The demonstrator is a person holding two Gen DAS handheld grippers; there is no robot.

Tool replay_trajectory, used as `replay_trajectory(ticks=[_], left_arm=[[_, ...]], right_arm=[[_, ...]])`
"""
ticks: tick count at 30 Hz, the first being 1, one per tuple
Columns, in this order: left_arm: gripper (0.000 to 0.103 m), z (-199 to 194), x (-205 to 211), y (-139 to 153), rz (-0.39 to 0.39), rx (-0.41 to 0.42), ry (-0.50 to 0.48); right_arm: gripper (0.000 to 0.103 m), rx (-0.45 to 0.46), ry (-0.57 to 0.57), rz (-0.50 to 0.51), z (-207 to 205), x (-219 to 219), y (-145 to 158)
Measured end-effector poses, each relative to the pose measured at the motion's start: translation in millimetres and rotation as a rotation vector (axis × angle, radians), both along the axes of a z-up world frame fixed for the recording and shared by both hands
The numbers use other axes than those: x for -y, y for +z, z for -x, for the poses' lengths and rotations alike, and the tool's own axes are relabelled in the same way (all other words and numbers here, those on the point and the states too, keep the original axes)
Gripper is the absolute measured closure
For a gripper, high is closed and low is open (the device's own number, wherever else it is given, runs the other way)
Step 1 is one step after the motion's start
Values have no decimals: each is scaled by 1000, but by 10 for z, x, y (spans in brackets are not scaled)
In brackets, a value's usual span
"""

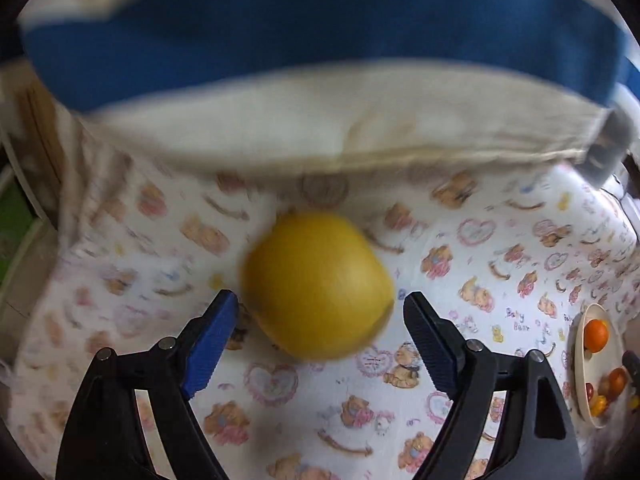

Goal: Organize fruits
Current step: 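Lower the red fruit onto the plate and open the right gripper while the left carries the apple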

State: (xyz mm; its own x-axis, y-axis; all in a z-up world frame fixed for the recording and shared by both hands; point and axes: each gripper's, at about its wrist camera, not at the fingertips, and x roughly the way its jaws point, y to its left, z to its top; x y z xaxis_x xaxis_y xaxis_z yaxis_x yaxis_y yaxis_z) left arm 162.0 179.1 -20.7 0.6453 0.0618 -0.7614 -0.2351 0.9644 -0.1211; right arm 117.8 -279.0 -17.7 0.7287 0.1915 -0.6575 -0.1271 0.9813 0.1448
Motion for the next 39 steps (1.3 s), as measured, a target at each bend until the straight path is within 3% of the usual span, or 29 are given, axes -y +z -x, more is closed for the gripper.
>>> replay_trajectory(ticks=[4, 6, 9, 18, 23, 31, 39], left_arm=[[26, -73, -147, -130, -16, 22, 38], [32, -131, -198, -111, 29, 55, 11], [33, -195, -168, -46, 14, 55, 28], [21, -217, -95, -170, -20, 74, 49], [7, -354, -135, -180, 3, 98, 105], [11, -504, -68, -190, 21, 82, 122], [13, -411, 102, -189, -55, 84, 100]], right_arm=[[76, 15, -6, 23, -6, -15, 3], [76, 13, -3, 27, -15, -35, -15], [76, 3, 17, 39, -17, -85, -58], [76, 8, 12, 66, -11, -133, -83], [76, -9, 7, 66, -55, -107, -125], [76, -64, 38, 11, -117, -96, -196], [76, -70, 35, 8, -118, -109, -190]])
